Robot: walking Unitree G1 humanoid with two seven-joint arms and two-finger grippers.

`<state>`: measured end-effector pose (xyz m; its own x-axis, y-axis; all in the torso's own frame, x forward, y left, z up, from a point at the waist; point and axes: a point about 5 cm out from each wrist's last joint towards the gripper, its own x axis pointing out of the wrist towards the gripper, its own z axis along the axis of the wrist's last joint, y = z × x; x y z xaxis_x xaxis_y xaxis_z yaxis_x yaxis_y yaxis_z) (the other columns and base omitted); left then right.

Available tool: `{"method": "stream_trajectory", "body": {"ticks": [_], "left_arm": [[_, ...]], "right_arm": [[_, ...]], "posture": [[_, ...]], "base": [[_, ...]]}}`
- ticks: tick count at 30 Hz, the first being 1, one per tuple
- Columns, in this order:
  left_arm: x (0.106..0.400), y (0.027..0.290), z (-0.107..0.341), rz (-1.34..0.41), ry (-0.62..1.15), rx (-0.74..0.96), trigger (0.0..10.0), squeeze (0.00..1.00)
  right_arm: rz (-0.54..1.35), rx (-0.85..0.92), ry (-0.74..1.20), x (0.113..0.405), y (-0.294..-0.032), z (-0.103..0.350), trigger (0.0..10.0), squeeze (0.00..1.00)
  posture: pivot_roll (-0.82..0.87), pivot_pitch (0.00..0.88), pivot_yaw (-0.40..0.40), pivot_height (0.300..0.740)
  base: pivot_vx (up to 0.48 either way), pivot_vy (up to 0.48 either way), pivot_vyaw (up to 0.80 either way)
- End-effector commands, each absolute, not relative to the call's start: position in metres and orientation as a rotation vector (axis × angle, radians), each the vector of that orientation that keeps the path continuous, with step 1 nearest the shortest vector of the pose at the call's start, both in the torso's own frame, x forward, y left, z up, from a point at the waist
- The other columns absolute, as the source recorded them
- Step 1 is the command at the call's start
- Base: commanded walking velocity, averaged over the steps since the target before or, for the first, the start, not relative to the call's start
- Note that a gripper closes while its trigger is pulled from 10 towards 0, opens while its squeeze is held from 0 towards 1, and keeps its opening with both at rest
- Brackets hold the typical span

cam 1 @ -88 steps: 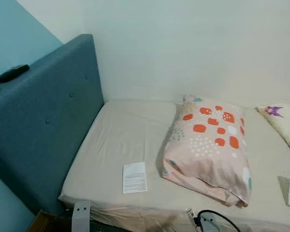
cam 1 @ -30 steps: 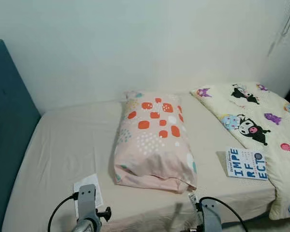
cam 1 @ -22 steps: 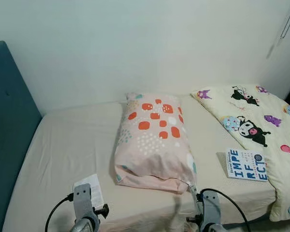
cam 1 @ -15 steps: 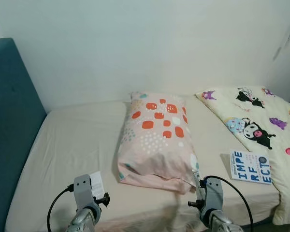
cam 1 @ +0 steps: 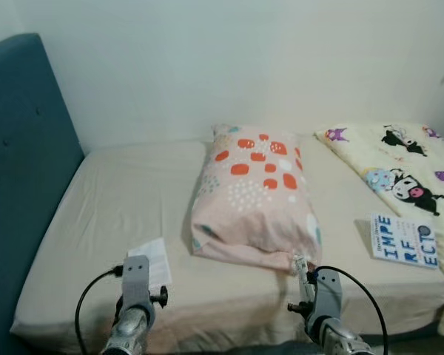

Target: Clean up the room

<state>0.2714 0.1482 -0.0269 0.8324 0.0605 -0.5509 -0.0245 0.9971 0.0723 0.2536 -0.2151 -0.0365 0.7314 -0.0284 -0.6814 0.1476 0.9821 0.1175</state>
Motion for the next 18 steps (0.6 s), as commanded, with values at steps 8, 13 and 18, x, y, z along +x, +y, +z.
{"method": "stream_trajectory", "body": {"ticks": [8,13,18], "left_arm": [[0.298,0.117,0.003,-0.112,0.344,0.533,10.0,0.0],[0.301,0.104,0.01,-0.183,0.217,0.792,10.0,0.0],[0.304,0.097,0.016,-0.226,0.095,1.008,10.0,0.0]], "right_arm": [[-0.085,0.215,0.712,0.255,-0.21,-0.036,10.0,0.0],[-0.064,0.266,0.66,0.261,-0.206,-0.031,10.0,0.0],[-0.036,0.321,0.583,0.271,-0.201,-0.021,10.0,0.0]], "posture": [[-0.13,0.034,0.001,0.569],[-0.14,0.092,0.011,0.564],[-0.15,0.146,0.026,0.564]], "base": [[0.0,0.0,0.0],[0.0,0.0,0.0],[0.0,0.0,0.0]]}}
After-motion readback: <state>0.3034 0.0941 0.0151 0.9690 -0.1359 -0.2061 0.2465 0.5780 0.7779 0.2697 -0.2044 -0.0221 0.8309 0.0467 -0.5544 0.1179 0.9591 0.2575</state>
